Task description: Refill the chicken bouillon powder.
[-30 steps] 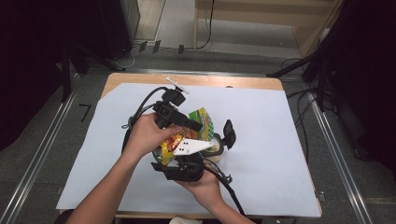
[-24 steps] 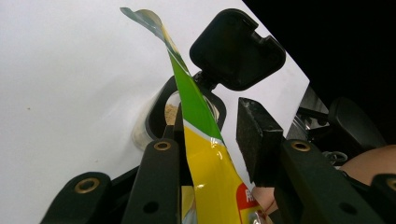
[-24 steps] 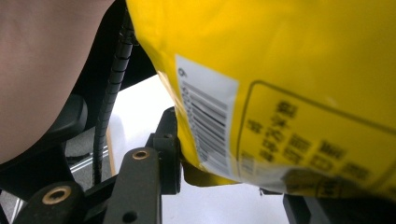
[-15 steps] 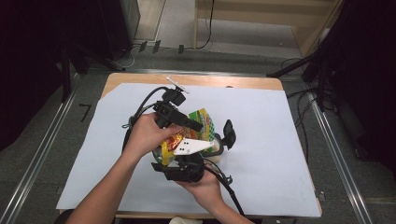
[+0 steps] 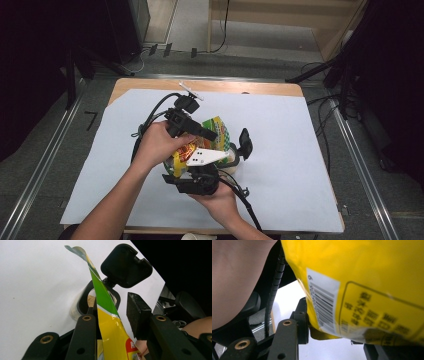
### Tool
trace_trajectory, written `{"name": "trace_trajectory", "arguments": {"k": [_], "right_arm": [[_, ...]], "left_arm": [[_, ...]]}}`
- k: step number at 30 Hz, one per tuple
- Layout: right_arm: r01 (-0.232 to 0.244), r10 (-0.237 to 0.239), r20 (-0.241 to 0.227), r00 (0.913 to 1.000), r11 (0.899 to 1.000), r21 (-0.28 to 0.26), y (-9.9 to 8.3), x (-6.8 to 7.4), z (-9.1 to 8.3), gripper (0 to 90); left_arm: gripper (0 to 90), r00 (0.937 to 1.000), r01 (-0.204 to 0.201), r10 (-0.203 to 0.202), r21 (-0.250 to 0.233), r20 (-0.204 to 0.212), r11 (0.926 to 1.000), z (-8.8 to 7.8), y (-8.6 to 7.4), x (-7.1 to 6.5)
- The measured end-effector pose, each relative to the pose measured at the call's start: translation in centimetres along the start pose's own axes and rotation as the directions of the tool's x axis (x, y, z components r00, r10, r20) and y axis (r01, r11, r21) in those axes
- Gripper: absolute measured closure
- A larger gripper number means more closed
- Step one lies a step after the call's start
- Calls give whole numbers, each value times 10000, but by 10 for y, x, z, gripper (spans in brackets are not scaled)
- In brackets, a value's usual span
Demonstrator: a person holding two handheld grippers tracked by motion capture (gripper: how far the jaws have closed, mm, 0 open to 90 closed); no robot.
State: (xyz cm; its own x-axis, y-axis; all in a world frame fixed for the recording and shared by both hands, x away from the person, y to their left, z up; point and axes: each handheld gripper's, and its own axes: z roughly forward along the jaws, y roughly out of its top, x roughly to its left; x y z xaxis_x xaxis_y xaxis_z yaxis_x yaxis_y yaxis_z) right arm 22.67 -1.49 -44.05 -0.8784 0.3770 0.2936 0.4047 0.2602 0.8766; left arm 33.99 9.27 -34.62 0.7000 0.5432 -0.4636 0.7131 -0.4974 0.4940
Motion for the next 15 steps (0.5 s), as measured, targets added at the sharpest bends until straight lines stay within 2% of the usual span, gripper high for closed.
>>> {"name": "trace_trajectory", "arguments": {"k": [15], "right_arm": [[-163, 164, -73, 9998, 9999, 10, 0, -1, -2, 615]], "left_arm": [[697, 10000, -20, 19, 48, 47, 10000, 2, 1, 2]]}}
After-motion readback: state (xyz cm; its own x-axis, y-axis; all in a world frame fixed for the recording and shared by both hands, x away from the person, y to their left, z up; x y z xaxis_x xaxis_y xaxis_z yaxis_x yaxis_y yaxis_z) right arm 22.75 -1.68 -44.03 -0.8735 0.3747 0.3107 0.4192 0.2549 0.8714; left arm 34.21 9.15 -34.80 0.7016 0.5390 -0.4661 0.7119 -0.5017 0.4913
